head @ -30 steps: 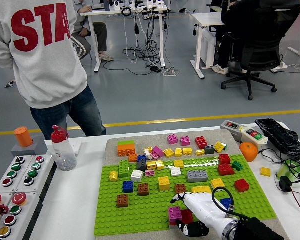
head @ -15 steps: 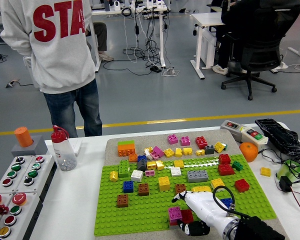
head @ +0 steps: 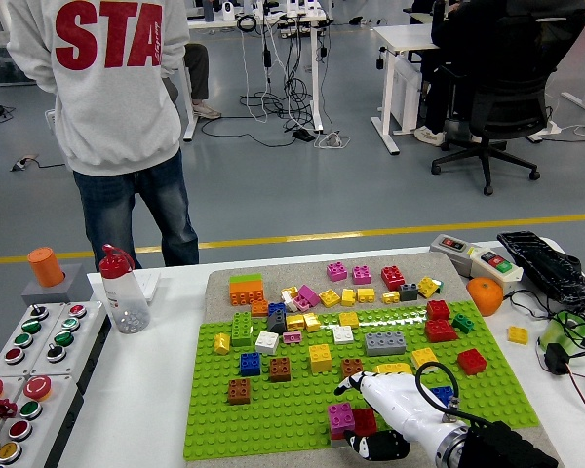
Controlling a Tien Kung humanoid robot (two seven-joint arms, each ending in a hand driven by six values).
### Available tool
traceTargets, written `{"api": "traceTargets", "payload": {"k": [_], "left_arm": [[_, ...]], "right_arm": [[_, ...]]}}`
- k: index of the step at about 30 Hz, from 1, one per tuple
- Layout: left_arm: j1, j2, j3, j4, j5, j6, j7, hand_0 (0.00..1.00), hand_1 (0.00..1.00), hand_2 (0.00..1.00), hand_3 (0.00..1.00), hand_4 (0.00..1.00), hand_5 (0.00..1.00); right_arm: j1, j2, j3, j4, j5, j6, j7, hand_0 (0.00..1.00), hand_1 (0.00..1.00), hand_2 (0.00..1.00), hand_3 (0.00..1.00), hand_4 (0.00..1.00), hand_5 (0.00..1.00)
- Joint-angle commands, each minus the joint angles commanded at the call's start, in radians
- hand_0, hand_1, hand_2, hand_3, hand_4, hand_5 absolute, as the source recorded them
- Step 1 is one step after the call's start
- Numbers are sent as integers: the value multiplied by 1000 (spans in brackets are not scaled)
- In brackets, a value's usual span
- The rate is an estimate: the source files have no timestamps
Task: Pick up the brick,pile it on top of brick,press brick,pick up the brick,pile it on top of brick,press brick
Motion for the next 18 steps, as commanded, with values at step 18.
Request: {"api": "traceTargets", "payload": {"k": [18], "left_arm": [[0, 0, -3, 0, 4, -1, 1, 651, 675, 703, 572, 299, 998]], "right_arm": [[-15, -31, 5, 122, -32, 15, -16, 747, 782, 908, 805, 693, 261]]}}
